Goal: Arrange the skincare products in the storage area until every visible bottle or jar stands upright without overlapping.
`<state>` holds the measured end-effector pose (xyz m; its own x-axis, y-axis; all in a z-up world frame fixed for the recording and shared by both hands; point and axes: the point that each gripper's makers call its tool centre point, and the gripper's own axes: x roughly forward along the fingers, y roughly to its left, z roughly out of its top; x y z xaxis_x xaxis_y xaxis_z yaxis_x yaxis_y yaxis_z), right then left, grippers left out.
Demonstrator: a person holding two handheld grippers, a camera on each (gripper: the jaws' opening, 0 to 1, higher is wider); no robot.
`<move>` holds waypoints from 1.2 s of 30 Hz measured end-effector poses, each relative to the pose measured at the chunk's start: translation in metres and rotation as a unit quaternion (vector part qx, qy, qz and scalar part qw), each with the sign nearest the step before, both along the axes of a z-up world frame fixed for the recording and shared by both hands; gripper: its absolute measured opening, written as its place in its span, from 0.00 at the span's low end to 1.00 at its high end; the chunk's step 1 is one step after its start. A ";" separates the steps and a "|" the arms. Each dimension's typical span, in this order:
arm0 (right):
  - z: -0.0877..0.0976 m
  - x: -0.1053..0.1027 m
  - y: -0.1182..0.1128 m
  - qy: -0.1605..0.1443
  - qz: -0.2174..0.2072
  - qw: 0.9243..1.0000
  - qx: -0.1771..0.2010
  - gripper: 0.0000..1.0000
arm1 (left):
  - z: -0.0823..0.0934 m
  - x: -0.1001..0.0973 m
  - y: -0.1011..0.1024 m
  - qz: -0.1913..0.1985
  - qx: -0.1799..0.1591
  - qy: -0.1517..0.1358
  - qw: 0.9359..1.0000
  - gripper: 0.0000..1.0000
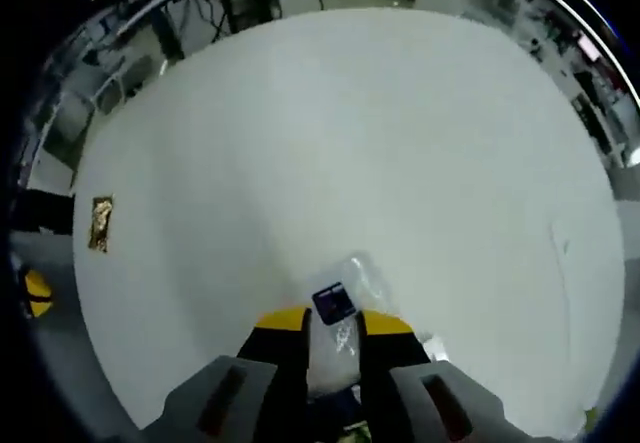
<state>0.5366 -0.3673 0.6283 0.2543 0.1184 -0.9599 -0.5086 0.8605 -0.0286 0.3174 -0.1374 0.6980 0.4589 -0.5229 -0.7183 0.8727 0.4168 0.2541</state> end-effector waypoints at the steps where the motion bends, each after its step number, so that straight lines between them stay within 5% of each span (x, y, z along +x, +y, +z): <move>1: 0.002 0.002 0.001 -0.006 -0.013 1.000 0.007 0.19 | 0.000 0.000 0.000 0.000 0.000 0.000 1.000 0.00; 10: 0.029 0.004 0.034 -0.030 -0.025 0.997 0.062 0.22 | -0.001 0.001 0.001 0.002 0.003 -0.001 1.000 0.00; 14: 0.032 -0.014 0.089 -0.024 0.060 0.995 0.077 0.27 | -0.001 0.001 0.001 0.002 0.002 -0.001 1.000 0.00; 17: 0.034 -0.036 0.148 -0.023 0.136 0.986 0.098 0.29 | 0.000 0.001 0.001 0.002 0.001 -0.002 1.000 0.00; 22: 0.033 -0.073 0.218 0.005 0.161 0.978 0.133 0.35 | 0.000 0.001 0.001 0.002 0.002 -0.003 1.000 0.00; 28: 0.013 -0.105 0.246 0.050 0.161 0.978 0.120 0.38 | 0.000 0.002 0.001 0.005 0.001 -0.002 1.000 0.00; 36: 0.002 -0.113 0.267 -0.002 0.187 0.979 0.075 0.47 | 0.000 0.002 0.001 0.006 0.000 -0.004 1.000 0.00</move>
